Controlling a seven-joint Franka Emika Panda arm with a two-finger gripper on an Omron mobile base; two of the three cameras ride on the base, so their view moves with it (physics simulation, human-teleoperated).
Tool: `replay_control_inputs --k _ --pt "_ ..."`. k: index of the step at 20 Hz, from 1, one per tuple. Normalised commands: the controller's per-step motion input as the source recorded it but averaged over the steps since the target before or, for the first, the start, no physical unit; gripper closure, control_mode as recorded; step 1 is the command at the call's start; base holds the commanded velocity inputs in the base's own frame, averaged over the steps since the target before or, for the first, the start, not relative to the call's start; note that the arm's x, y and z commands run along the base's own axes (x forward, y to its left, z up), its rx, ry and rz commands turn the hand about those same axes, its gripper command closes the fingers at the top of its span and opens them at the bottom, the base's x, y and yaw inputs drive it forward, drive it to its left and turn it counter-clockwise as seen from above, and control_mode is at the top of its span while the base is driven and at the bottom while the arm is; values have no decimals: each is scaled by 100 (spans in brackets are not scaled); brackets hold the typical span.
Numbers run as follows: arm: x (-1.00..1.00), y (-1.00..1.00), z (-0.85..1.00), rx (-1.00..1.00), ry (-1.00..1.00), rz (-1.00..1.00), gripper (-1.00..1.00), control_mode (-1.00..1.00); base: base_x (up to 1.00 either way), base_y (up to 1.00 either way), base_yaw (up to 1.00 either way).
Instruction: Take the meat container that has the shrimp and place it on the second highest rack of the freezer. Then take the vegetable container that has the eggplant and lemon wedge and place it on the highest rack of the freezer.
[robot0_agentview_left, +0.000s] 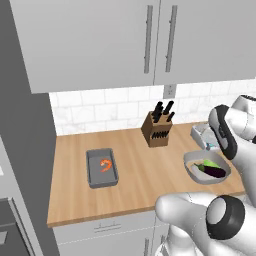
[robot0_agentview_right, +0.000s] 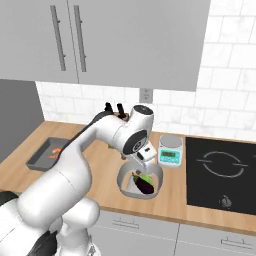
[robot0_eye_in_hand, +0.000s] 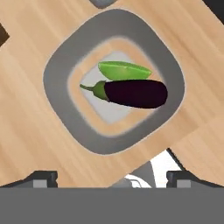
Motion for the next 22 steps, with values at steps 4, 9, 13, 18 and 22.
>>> replay_control_inputs --k 4,9,13,18,22 --pt "0 -8 -73 4 23 -34 -100 -100 0 0 0" --pt "0 -2 -57 8 7 -22 -100 -100 0 0 0" --pt "-1 0 -57 1 -2 -17 -100 -100 0 0 0" --pt "-1 0 -45 -1 -9 -16 -100 -100 0 0 0" --pt "1 0 -26 -2 -1 -14 -100 -100 0 0 0"
